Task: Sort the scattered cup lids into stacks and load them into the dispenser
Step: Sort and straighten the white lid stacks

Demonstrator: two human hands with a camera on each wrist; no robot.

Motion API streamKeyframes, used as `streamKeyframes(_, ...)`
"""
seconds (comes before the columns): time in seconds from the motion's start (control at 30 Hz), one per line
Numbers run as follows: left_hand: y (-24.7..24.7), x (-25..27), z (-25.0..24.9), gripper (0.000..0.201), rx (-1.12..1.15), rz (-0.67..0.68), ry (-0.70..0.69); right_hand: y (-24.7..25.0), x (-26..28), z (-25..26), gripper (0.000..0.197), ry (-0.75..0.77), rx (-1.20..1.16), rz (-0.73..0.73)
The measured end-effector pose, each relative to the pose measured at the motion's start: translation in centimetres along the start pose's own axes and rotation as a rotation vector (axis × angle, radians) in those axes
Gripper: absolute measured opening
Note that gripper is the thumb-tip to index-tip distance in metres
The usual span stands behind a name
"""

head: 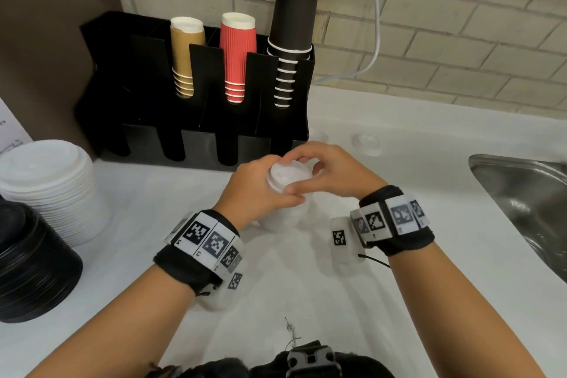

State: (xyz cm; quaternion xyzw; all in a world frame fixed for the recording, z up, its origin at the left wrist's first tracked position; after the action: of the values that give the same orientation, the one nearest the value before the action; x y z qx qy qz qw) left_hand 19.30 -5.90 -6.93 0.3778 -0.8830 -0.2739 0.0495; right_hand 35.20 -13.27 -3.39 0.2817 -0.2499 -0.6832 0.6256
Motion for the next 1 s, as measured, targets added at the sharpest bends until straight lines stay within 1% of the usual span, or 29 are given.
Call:
streamKeyframes(0.03,0.2,-0.3,-0.1,0.059,-0.033,0.009,0.011,0.6,-0.2,-0.6,0.021,-0.028,-0.125,-0.032)
streamKeyframes(0.07,0.4,-0.7,-0.2,0.060,-0.074,0.024,0.025,1.4,-0.6,-1.5,0.011,-0.078,-0.222,-0.119)
streamKeyframes(0.1,0.6,-1.1,-0.4,0.060,-0.112,0.043,0.042,2.3,-1.3,-2.8,0.005,-0.161,-0.266,-0.244)
streamKeyframes(0.13,0.7,-1.4,-0.5,0.061,-0.142,0.065,0.060,3.2,-2.1,-4.2,0.005,-0.265,-0.266,-0.376)
streamKeyframes(0.17,0.8,-1.7,-0.5,0.061,-0.165,0.085,0.075,4.2,-3.0,-5.7,0.007,-0.370,-0.237,-0.474)
streamKeyframes(0.2,0.9,-1.9,-0.5,0.061,-0.181,0.103,0.085,5.1,-3.9,-7.1,0.010,-0.466,-0.191,-0.505)
streamKeyframes(0.23,0.9,-2.0,-0.5,0.061,-0.189,0.116,0.094,5.8,-4.9,-8.2,0.014,-0.540,-0.132,-0.468)
streamKeyframes(0.27,0.9,-2.2,-0.5,0.061,-0.192,0.124,0.100,6.1,-5.9,-9.1,0.019,-0.585,-0.050,-0.379)
streamKeyframes(0.33,0.8,-2.3,-0.3,0.061,-0.187,0.127,0.108,5.8,-7.9,-10.1,0.035,-0.601,0.172,-0.164)
streamKeyframes(0.4,0.8,-2.3,-0.2,0.061,-0.169,0.124,0.112,4.5,-9.6,-10.6,0.046,-0.595,0.433,-0.021)
streamKeyframes(0.47,0.8,-2.3,-0.1,0.061,-0.156,0.122,0.112,3.4,-10.7,-11.0,0.047,-0.605,0.680,0.038)
streamKeyframes(0.53,0.7,-2.3,-0.1,0.061,-0.146,0.120,0.111,2.6,-11.2,-11.5,0.045,-0.608,0.838,0.091)
streamKeyframes(0.6,0.7,-2.2,0.0,0.061,-0.146,0.116,0.107,1.9,-11.3,-11.9,0.038,-0.592,0.884,0.081)
streamKeyframes(0.67,0.7,-2.1,0.0,0.061,-0.150,0.113,0.103,1.5,-11.0,-11.7,0.031,-0.568,0.908,0.018)
streamKeyframes(0.73,0.7,-2.0,-0.1,0.061,-0.150,0.111,0.101,2.1,-10.3,-11.3,0.032,-0.541,0.875,-0.040)
streamKeyframes(0.77,0.7,-1.9,-0.1,0.061,-0.149,0.110,0.101,2.7,-9.8,-10.8,0.035,-0.535,0.798,-0.083)
streamKeyframes(0.87,0.5,-1.6,-0.3,0.062,-0.140,0.102,0.102,5.0,-7.3,-8.5,0.037,-0.509,0.379,-0.302)
streamKeyframes(0.93,0.4,-1.4,-0.3,0.063,-0.122,0.090,0.100,5.9,-5.2,-6.6,0.031,-0.458,0.182,-0.425)
streamKeyframes(1.0,0.4,-1.2,-0.3,0.063,-0.100,0.072,0.089,6.0,-3.0,-4.6,0.017,-0.405,-0.004,-0.528)
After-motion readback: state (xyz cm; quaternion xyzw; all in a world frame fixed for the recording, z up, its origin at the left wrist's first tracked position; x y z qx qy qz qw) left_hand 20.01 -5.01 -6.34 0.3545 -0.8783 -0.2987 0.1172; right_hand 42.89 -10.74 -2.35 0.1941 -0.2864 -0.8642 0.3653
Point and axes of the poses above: each hand's wrist, its own x-axis away from the middle knuckle, its own y-axis out of the back of the hand, z = x × y, the point moved 1 cm from there along -x, towards the middle knuckle
